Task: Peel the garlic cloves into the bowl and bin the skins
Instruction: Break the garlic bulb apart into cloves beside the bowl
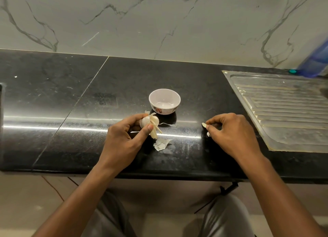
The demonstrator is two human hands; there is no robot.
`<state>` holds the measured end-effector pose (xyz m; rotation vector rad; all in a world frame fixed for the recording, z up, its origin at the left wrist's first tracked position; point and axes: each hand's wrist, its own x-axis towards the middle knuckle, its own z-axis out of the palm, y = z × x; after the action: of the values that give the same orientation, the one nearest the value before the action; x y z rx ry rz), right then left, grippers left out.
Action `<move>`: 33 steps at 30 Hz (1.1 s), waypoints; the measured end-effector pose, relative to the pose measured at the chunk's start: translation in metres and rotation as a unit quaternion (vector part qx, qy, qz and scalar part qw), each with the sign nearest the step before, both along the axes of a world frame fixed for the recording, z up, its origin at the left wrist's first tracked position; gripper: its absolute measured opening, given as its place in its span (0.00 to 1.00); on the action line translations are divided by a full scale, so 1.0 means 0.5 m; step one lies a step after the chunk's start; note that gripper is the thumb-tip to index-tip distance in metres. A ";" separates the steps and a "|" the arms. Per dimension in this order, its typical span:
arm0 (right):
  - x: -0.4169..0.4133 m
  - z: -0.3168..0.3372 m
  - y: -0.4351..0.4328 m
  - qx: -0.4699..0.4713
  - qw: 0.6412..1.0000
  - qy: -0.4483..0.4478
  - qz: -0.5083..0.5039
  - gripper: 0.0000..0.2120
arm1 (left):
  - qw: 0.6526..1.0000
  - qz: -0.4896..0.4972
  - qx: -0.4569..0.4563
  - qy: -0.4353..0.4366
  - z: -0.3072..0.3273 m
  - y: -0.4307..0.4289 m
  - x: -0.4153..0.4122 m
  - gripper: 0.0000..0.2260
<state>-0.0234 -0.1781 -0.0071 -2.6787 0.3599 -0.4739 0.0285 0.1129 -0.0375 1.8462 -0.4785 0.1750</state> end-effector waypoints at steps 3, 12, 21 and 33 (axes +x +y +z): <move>0.001 0.007 0.005 -0.003 1.000 -0.013 0.007 0.08 | 0.999 -0.010 -0.037 0.037 0.002 -0.009 0.006 0.14; 0.022 0.030 0.101 0.191 0.975 -0.034 0.110 0.08 | 0.986 -0.053 -0.125 0.101 -0.007 -0.029 0.014 0.14; 0.055 0.013 0.171 0.373 0.907 0.017 0.195 0.09 | 0.982 -0.079 -0.145 0.096 -0.001 -0.015 0.007 0.16; 0.063 0.005 0.171 0.307 0.926 0.017 0.220 0.08 | 0.984 -0.089 -0.131 0.076 0.001 -0.017 0.006 0.14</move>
<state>0.0083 -0.0924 -0.0044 -2.0607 -0.0873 -0.1392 0.0314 0.1044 -0.0371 1.5368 -0.4871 -0.0248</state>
